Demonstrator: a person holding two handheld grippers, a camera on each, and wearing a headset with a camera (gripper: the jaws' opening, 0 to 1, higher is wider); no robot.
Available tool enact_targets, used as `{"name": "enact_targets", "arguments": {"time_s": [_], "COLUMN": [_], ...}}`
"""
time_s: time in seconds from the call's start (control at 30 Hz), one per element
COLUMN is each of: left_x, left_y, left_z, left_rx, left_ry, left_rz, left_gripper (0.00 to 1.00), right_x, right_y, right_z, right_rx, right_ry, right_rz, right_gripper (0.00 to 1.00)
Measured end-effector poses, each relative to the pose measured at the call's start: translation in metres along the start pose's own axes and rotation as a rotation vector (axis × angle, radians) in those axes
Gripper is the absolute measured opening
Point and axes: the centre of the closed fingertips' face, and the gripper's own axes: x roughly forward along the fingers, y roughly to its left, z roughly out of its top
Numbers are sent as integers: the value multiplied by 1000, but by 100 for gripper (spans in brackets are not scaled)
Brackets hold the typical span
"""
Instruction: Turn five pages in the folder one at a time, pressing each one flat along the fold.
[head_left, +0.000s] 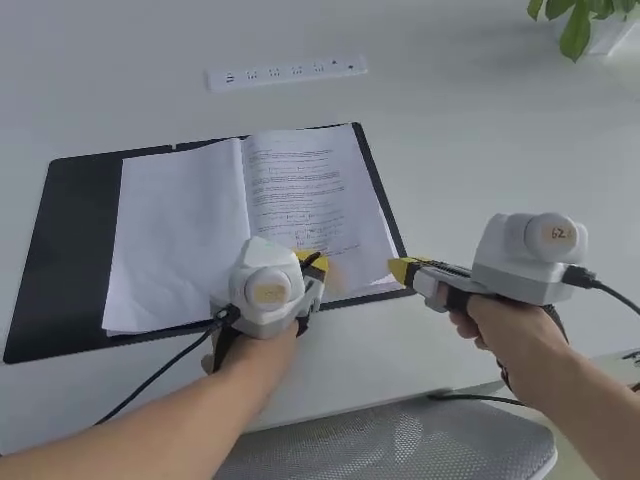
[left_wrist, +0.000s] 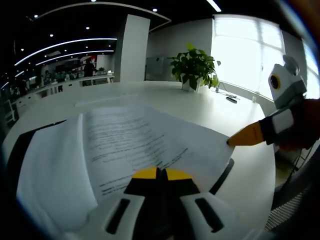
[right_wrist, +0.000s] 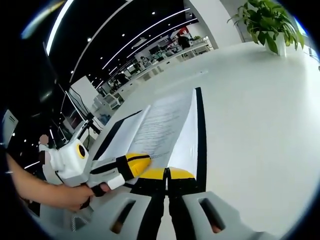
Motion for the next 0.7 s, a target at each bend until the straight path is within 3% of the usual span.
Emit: {"name": "enact_targets", "arguments": {"time_s": [0.3,0.7], "left_x": [-16,-42], "left_y": [-1,13], "left_z": [-1,9], "left_rx": [-19,-3], "left_ry": [35,12], "left_rz": [-20,-3], "left_gripper": [7,8], "right_x": [-5,-10], "right_y": [18,48], "right_z": [17,34], "right_rx": [-10,-31], "right_ry": [-44,-89], "right_rz": [43,112], "right_gripper": [0,0]}}
